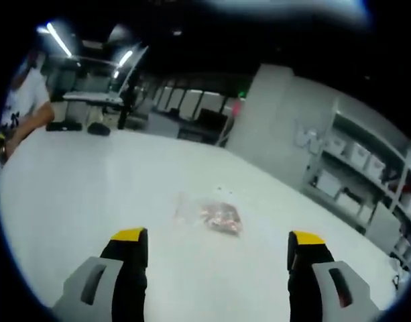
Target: Open the resealable bag by pulling the two sides of the seal apart until the entire bag opening is separated and visibly accessible.
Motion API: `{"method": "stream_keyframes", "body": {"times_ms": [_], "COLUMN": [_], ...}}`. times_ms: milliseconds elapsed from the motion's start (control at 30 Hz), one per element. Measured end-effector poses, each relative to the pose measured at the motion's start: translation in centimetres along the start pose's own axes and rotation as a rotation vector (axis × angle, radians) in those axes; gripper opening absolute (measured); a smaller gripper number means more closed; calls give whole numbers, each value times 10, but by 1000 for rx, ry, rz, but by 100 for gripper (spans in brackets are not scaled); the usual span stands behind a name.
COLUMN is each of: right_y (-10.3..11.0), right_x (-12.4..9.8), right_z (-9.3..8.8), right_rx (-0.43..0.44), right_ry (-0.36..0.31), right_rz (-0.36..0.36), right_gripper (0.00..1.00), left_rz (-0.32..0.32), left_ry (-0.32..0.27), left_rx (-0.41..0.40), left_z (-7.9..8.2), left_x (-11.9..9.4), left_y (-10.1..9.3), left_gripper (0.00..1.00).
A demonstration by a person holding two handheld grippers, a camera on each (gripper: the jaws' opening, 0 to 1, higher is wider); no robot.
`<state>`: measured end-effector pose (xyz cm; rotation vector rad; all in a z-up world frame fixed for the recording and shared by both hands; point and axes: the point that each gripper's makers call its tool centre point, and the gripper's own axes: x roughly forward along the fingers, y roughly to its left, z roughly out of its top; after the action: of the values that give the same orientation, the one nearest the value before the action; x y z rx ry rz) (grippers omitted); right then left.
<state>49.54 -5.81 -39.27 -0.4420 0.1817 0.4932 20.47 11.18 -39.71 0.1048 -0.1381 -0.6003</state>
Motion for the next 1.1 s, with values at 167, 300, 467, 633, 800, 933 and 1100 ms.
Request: {"method": "stream_keyframes", "body": {"times_ms": [167, 300, 467, 633, 800, 933, 1100], "right_y": [5, 11, 13, 12, 13, 16, 18], "right_x": [-3, -7, -9, -13, -21, -28, -36], "right_z": [-2, -1, -1, -1, 1, 4, 8], "right_rx": [-15, -8, -45, -49, -43, -35, -16], "right_ry": [9, 6, 4, 4, -14, -31, -62], "right_rz": [13, 36, 31, 29, 25, 26, 20], "right_gripper": [87, 87, 85, 84, 84, 84, 81], "left_rz": [-1, 3, 5, 7, 9, 8, 6], "left_ry": [2, 0, 0, -3, -6, -8, -11], "left_rx": [-1, -4, -6, -5, -7, -9, -9], "left_z": [-1, -1, -1, 0, 1, 1, 2], "left_x": [0, 0, 0, 0, -1, -2, 0], "left_y": [0, 2, 3, 2, 2, 1, 1], "left_gripper": [99, 99, 99, 99, 99, 99, 99]}}
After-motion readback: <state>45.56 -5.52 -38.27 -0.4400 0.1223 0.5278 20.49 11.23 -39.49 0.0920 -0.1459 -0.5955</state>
